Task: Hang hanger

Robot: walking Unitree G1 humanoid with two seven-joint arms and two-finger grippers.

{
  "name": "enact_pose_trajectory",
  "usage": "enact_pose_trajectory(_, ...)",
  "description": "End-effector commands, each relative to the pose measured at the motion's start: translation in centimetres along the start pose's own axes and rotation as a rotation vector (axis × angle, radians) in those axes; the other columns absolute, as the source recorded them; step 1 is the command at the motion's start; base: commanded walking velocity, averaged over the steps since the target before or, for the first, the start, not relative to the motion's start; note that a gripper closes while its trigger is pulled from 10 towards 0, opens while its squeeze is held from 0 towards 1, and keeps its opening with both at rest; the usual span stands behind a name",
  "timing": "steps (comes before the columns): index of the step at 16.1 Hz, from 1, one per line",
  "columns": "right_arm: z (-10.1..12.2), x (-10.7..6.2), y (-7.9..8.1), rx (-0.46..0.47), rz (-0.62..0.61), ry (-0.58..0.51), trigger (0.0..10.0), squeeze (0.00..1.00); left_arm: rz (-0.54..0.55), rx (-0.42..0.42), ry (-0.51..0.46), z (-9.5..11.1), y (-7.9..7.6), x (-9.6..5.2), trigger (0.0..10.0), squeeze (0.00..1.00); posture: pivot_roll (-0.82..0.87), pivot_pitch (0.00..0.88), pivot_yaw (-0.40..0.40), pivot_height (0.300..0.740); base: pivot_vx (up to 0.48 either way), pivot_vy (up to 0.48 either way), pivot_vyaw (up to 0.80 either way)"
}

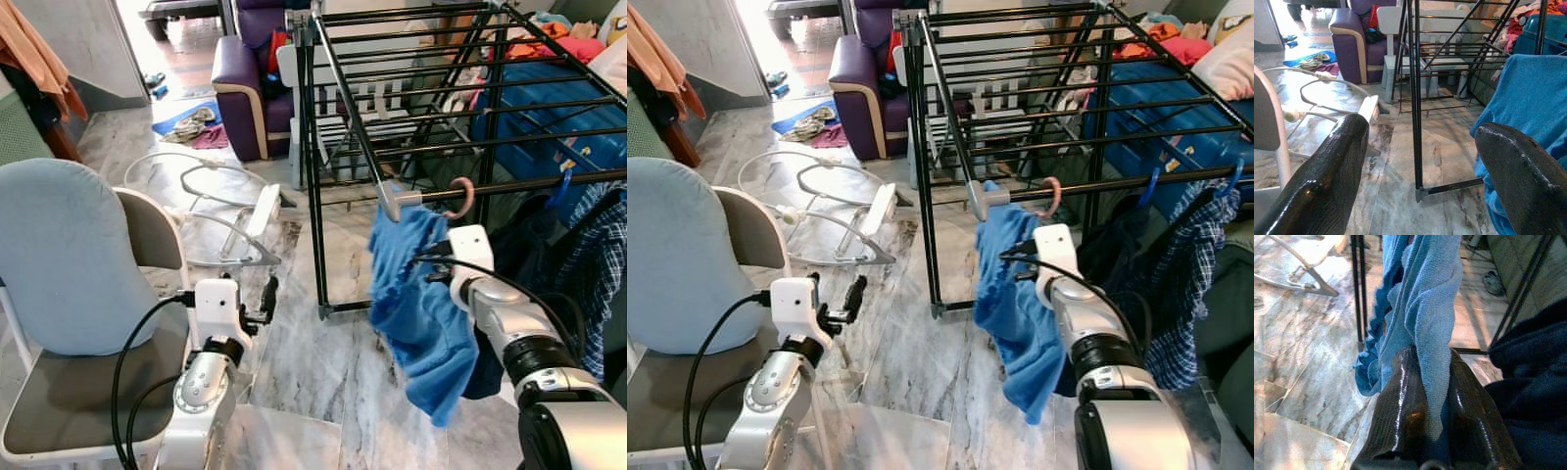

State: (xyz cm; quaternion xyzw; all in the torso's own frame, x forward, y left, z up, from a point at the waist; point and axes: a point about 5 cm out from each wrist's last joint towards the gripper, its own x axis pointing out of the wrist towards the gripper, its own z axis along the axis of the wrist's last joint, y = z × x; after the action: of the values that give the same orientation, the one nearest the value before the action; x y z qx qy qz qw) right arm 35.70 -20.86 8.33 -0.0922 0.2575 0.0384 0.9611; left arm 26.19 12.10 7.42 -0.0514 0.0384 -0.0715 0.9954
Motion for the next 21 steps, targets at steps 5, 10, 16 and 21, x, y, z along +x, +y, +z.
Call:
enact_pose_trajectory(5, 0.8, 0.3, 0.8, -0.062, 0.039, -0.027, 10.0, 0.0, -0.009, -0.001, 0.002, 0.3, -0.1, 0.0, 10.0, 0.0, -0.11, 0.025, 0.041, 0.74, 0.0, 0.0, 0.0)
enact_pose_trajectory(10, 2.1, 0.7, 1.6, -0.105, 0.06, -0.039, 10.0, 0.0, -0.017, 0.001, 0.008, 0.3, -0.3, 0.2, 10.0, 0.0, -0.11, 0.028, 0.043, 0.74, 0.0, 0.0, 0.0)
enact_pose_trajectory(16, 0.2, 0.7, 1.5, -0.077, 0.058, 0.016, 10.0, 0.36, -0.02, 0.013, 0.033, 0.0, -0.1, 0.2, 10.0, 0.0, -0.1, 0.018, 0.038, 0.74, 0.0, 0.0, 0.0)
enact_pose_trajectory(21, 0.8, 0.5, 0.8, -0.032, 0.035, -0.057, 10.0, 1.0, -0.025, 0.022, 0.038, 0.1, -0.3, 0.4, 10.0, 0.0, -0.1, 0.0, 0.045, 0.74, 0.0, 0.0, 0.0)
